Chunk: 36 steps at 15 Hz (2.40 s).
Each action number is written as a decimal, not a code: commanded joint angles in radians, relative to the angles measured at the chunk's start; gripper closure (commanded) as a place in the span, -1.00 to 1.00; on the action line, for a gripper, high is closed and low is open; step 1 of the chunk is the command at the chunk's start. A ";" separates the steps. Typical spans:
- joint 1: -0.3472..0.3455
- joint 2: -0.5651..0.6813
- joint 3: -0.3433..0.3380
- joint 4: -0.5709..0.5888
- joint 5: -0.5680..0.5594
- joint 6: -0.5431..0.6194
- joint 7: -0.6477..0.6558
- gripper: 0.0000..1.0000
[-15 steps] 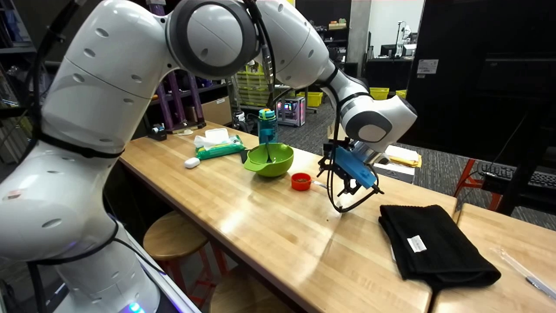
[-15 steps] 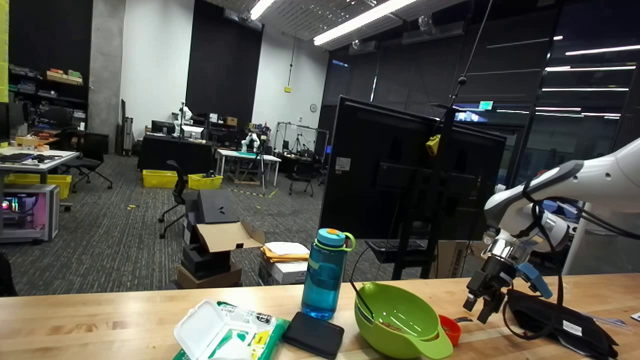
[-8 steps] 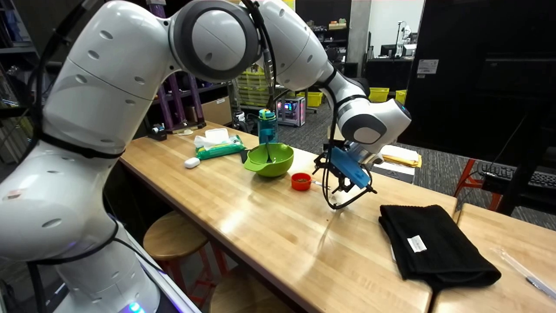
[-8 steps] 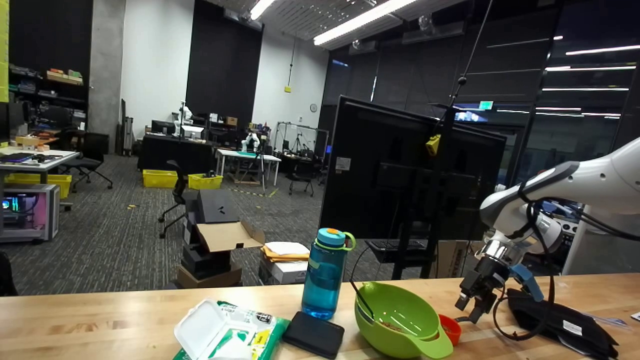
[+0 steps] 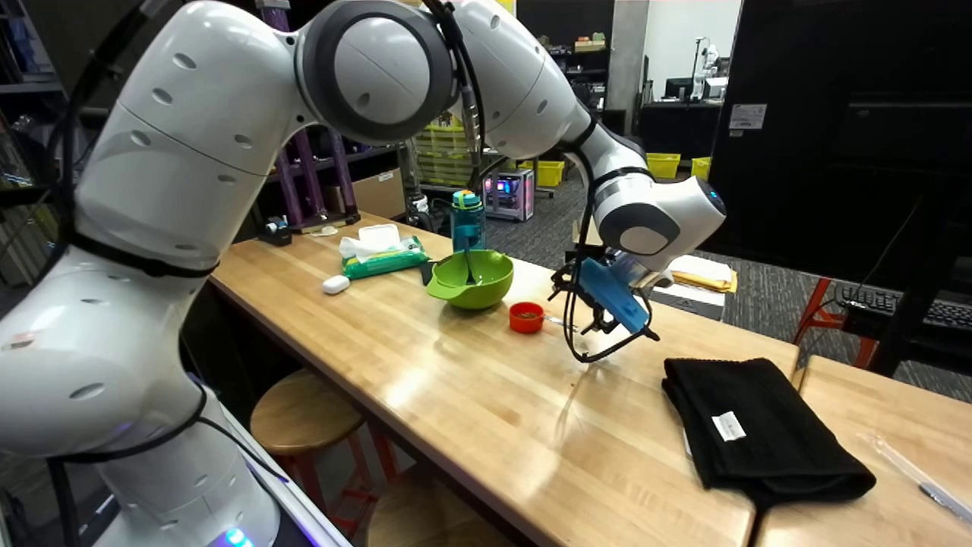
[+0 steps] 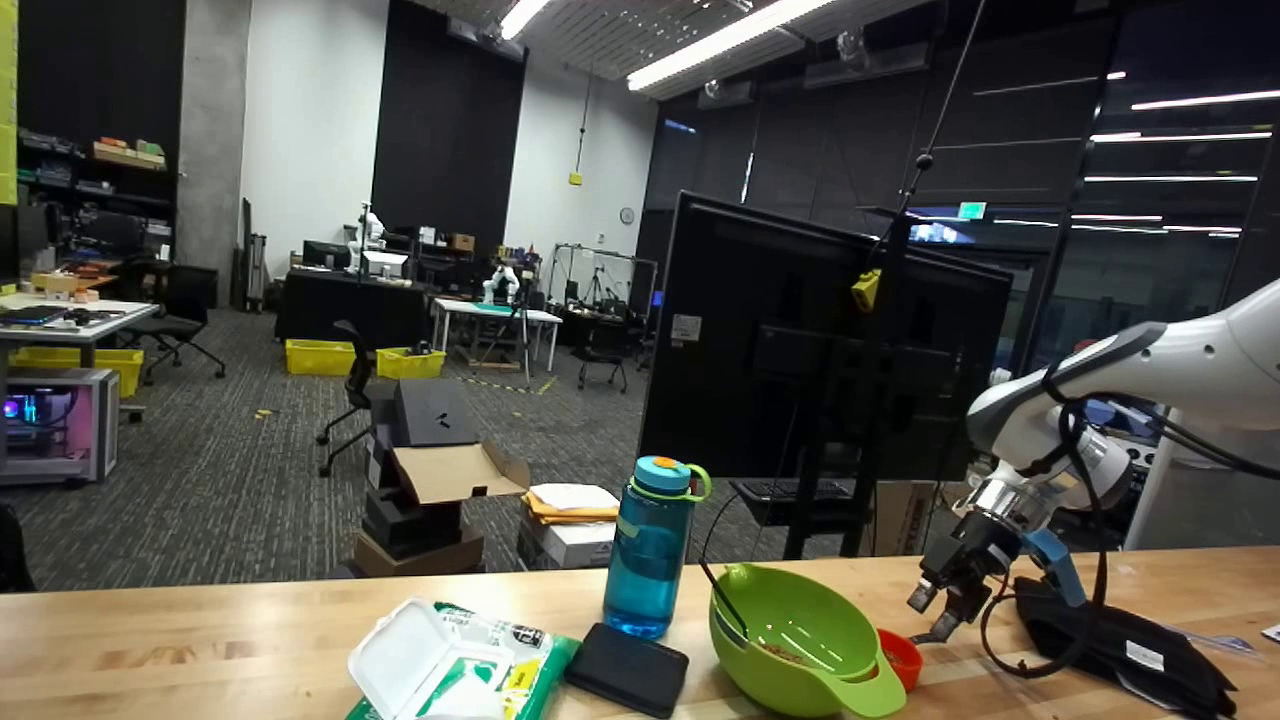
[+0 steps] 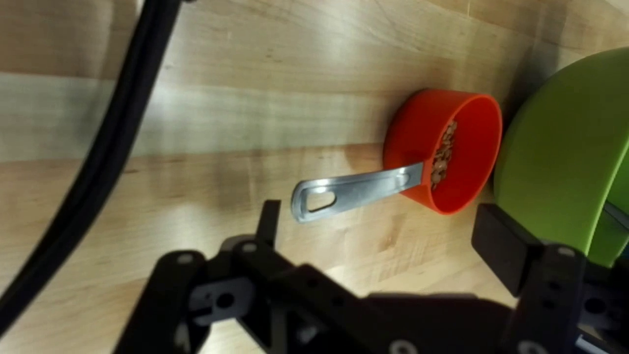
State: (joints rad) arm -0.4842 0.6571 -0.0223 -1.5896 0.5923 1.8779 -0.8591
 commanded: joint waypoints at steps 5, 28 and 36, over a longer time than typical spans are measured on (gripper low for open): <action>-0.018 -0.003 -0.003 -0.020 0.068 -0.045 -0.041 -1.00; -0.013 0.001 -0.025 -0.041 0.069 -0.126 -0.036 -0.45; -0.013 0.003 -0.026 -0.045 0.067 -0.124 -0.039 0.05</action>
State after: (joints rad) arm -0.4993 0.6677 -0.0419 -1.6173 0.6364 1.7597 -0.8799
